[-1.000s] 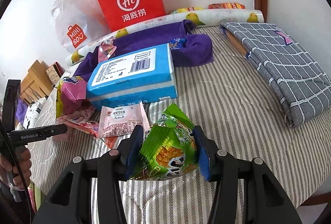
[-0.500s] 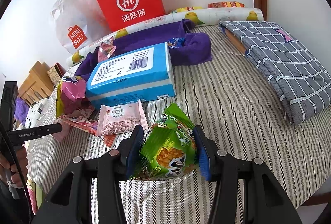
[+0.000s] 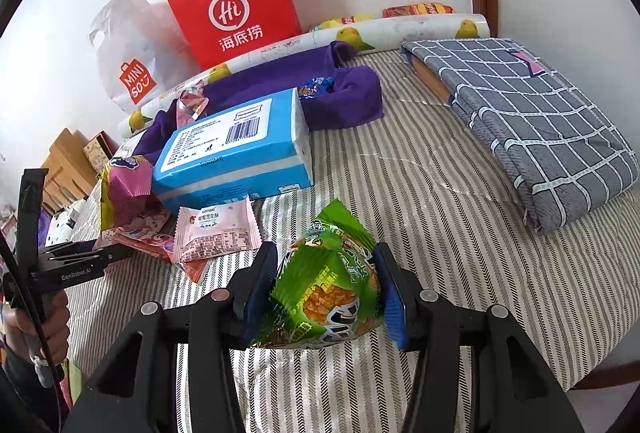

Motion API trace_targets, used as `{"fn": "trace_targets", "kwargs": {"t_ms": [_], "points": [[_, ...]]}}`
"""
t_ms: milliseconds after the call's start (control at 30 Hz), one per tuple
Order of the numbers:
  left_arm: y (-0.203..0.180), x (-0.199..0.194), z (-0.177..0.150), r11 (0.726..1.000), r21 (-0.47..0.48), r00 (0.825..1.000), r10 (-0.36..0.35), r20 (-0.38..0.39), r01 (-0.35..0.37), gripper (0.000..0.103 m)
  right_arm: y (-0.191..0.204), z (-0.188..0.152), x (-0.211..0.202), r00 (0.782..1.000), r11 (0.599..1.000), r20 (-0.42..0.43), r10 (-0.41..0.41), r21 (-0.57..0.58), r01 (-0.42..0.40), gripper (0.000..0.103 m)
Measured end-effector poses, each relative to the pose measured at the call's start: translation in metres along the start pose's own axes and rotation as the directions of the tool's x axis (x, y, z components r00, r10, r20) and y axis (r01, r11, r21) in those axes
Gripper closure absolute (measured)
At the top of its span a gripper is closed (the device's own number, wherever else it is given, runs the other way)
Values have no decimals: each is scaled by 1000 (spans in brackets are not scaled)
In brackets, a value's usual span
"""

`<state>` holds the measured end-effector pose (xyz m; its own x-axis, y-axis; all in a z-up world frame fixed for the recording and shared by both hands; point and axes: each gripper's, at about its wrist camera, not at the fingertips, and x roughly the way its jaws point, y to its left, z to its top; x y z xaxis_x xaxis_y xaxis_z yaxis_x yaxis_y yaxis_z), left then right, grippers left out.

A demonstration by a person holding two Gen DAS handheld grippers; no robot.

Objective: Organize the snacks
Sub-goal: 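Grasp the pale pink candy pack with the left gripper while the right holds the green bag, then carry the green chip bag and pale pink pack over the purple towel with both grippers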

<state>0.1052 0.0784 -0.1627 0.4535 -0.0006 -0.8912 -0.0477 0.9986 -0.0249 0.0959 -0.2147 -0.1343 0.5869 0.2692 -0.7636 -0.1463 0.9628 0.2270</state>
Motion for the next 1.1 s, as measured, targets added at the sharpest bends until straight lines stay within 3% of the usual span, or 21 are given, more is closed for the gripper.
{"fn": "trace_targets", "kwargs": {"t_ms": [400,567,933,1100], "points": [[17,-22,-15,998,-58,1000,-12,17,13,68,14,3,-22,999,999,36,-2,-40,3,54],[21,-41,-19,993,-85,996,-84,32,87,68,23,5,-32,999,998,47,-4,-57,7,54],[11,-82,-9,988,-75,985,-124,120,133,68,44,14,-56,996,996,85,-11,-89,18,54],[3,-91,0,980,-77,975,-174,138,185,68,51,21,-65,995,995,100,-7,-102,17,55]]}}
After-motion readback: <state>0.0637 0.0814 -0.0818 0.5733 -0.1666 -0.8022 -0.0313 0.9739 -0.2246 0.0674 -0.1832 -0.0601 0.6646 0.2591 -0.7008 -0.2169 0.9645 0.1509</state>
